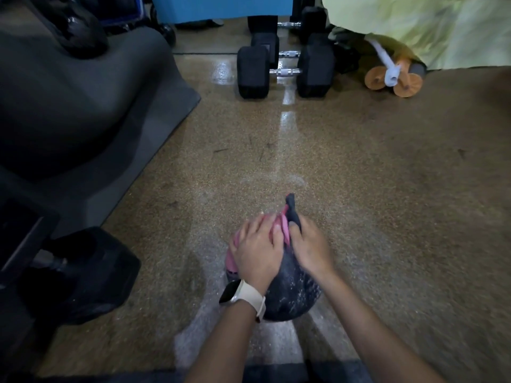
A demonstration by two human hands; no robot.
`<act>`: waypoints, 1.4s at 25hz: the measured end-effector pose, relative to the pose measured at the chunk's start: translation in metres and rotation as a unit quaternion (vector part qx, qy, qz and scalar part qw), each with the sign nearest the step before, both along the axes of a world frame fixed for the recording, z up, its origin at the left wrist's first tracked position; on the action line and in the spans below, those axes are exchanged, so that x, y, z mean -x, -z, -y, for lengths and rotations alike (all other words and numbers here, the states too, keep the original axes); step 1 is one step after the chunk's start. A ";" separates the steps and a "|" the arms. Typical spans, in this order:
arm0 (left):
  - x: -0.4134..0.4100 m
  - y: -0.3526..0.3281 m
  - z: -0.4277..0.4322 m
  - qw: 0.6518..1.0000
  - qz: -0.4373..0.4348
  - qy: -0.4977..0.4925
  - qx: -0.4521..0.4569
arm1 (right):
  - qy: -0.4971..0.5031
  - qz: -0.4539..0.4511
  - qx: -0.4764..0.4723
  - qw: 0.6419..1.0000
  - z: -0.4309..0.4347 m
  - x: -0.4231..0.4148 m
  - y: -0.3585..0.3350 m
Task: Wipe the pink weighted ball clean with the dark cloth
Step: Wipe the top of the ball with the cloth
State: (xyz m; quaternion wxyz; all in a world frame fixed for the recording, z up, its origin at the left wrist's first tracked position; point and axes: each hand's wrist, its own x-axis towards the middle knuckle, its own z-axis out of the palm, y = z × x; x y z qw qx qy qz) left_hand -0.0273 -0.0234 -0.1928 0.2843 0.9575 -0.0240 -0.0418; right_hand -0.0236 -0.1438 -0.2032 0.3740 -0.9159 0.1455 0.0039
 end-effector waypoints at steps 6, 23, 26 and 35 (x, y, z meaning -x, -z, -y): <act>0.006 -0.002 0.000 1.000 -0.015 0.014 0.002 | -0.070 0.023 -0.032 0.997 0.006 0.027 -0.004; -0.028 0.004 -0.007 0.996 -0.063 -0.005 0.066 | -0.068 0.082 0.045 0.993 -0.023 0.074 -0.001; -0.002 -0.001 0.002 0.996 -0.055 -0.054 0.036 | -0.011 0.028 -0.060 0.998 0.002 0.021 -0.003; -0.012 -0.007 0.011 0.997 -0.072 0.009 -0.010 | -0.084 0.077 0.059 0.992 -0.003 0.053 -0.003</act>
